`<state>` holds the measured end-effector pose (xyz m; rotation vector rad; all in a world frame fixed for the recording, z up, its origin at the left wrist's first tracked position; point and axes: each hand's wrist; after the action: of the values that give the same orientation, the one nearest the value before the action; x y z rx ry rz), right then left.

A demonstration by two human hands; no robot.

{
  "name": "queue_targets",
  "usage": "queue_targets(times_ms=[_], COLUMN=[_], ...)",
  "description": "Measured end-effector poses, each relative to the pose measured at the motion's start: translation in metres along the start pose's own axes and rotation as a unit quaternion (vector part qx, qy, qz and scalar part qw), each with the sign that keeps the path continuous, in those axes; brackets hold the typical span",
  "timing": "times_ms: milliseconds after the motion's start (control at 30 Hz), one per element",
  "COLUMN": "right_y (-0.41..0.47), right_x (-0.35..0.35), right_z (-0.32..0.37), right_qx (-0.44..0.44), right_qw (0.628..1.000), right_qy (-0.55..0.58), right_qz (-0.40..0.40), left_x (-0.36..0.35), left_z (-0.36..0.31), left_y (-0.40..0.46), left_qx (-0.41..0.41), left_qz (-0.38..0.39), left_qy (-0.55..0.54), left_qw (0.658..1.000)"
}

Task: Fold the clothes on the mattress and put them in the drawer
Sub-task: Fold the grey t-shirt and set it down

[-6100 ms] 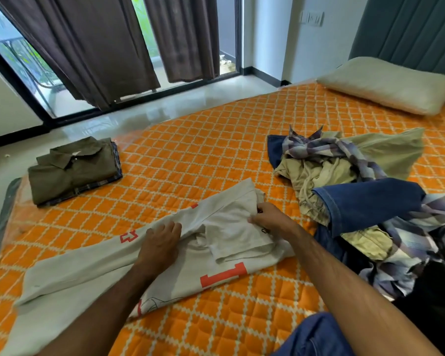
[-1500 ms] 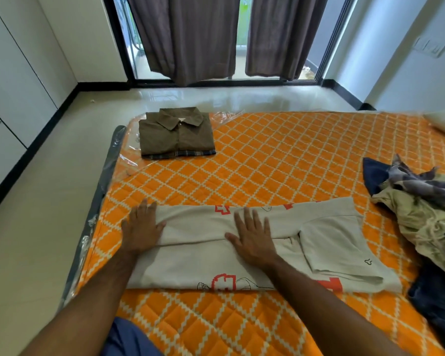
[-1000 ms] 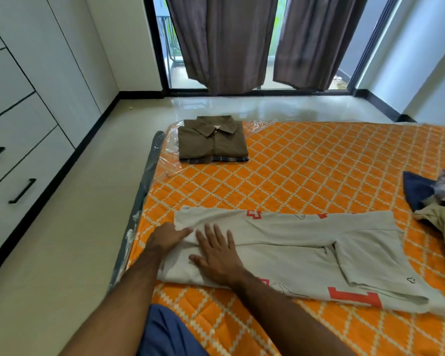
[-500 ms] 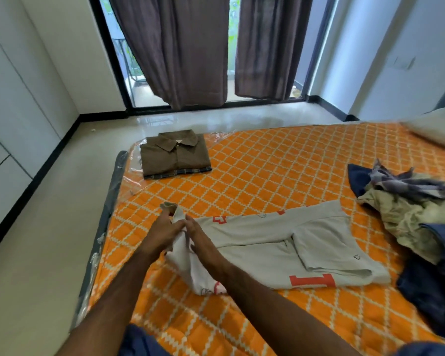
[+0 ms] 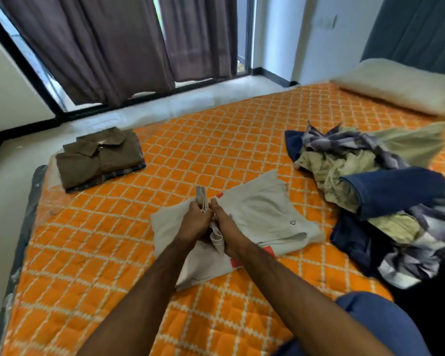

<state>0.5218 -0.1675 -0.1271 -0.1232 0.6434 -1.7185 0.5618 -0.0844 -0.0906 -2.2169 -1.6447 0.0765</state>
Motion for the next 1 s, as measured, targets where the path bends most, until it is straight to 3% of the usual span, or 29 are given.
queue_targets(times_ms=[133, 233, 300, 367, 433, 467, 533, 633, 700, 800, 867, 933, 1000], right_y=[0.005, 0.011, 0.013, 0.001, -0.009, -0.012, -0.017, -0.015, -0.006, 0.014, 0.026, 0.033, 0.042], right_x=[0.034, 0.049, 0.057, 0.063, 0.07, 0.073, 0.073, 0.065, 0.059, 0.048, 0.034, 0.025, 0.027], right_z=[-0.001, 0.002, 0.0, 0.006, 0.01, 0.011, 0.01, 0.015, 0.021, 0.028, 0.026, 0.008, -0.019], right_qx=[-0.029, -0.028, 0.006, 0.015, 0.033, 0.039, 0.066, 0.126, 0.15, 0.221, 0.262, 0.249, 0.212], right_qw=[0.999, 0.99, 0.975, 0.959, 0.937, 0.924, 0.886, 0.788, 0.75, 0.708, 0.659, 0.587, 0.559], right_qy=[-0.038, -0.133, -0.218, -0.28, -0.341, -0.374, -0.451, -0.583, -0.621, -0.65, -0.694, -0.767, -0.798], right_qz=[-0.008, -0.024, -0.03, -0.051, -0.073, -0.071, -0.085, -0.149, -0.17, -0.165, -0.124, -0.07, -0.074], left_x=[-0.023, -0.011, 0.008, 0.027, 0.047, 0.055, 0.066, 0.07, 0.071, 0.078, 0.086, 0.088, 0.091], left_z=[0.001, 0.008, 0.024, 0.043, 0.064, 0.072, 0.085, 0.093, 0.089, 0.084, 0.081, 0.081, 0.08], left_y=[-0.003, -0.006, -0.005, -0.005, -0.003, -0.002, 0.001, 0.003, 0.002, -0.002, -0.005, -0.007, -0.004], left_qx=[0.07, -0.012, -0.111, -0.202, -0.185, -0.14, -0.077, -0.076, -0.079, -0.083, -0.081, -0.065, -0.017], left_qz=[0.07, 0.065, 0.005, -0.105, -0.21, -0.23, -0.203, -0.163, -0.176, -0.165, -0.134, -0.117, -0.126], left_qy=[-0.066, -0.016, 0.05, 0.175, 0.274, 0.278, 0.273, 0.281, 0.25, 0.205, 0.202, 0.213, 0.179], left_qw=[0.993, 0.998, 0.993, 0.958, 0.92, 0.922, 0.937, 0.943, 0.949, 0.961, 0.967, 0.968, 0.976])
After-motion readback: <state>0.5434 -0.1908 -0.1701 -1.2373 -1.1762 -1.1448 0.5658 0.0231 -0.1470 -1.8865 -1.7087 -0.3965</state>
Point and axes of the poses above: each hand's wrist, its own y-axis towards the middle knuckle, its own x-axis out of the back of the hand, z = x × y, and after that the axes turned 14 degrees about -y, right-handed
